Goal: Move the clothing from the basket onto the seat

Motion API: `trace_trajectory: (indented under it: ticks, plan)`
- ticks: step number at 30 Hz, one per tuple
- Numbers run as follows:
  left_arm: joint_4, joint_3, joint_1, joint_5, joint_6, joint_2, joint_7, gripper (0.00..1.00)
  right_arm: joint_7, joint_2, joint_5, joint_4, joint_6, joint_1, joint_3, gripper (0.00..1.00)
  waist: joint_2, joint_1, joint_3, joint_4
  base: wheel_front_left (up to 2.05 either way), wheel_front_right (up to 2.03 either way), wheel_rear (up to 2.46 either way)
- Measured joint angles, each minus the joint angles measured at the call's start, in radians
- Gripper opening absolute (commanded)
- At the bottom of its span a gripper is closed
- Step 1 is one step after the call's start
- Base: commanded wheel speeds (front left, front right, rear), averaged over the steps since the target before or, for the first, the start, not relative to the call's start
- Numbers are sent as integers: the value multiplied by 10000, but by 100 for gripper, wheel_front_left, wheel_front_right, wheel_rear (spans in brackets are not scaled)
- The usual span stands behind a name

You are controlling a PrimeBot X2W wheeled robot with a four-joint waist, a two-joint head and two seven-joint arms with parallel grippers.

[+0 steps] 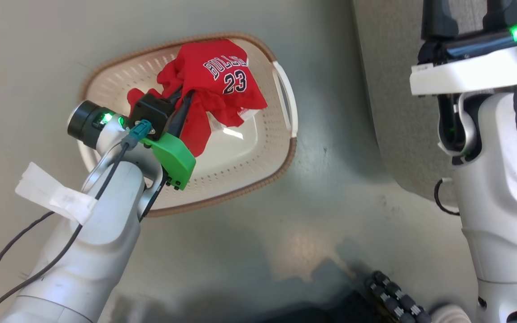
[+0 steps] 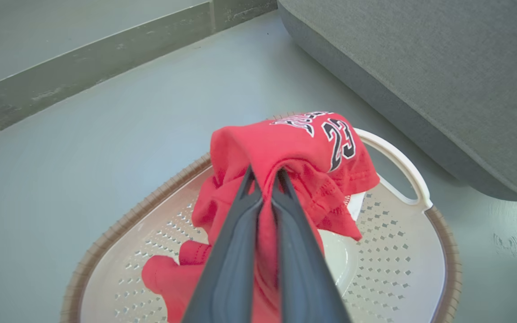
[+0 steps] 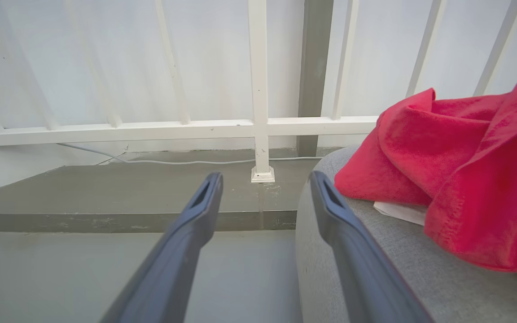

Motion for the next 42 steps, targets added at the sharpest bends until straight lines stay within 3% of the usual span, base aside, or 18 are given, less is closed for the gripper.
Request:
trace_trajectory:
  ticks: [22,42]
  plan:
    - [-604,600,-92,-721,0,-132,-117,0,0,-12,-73,1329,349,1672,136,100,0,0,-3084,1052,0,0,0]
    - [-483,431,848,-1463,-6,-270,123,0,2,35,38,2431,612,3258,639,100,0,-1,-5853,1423,0,0,0]
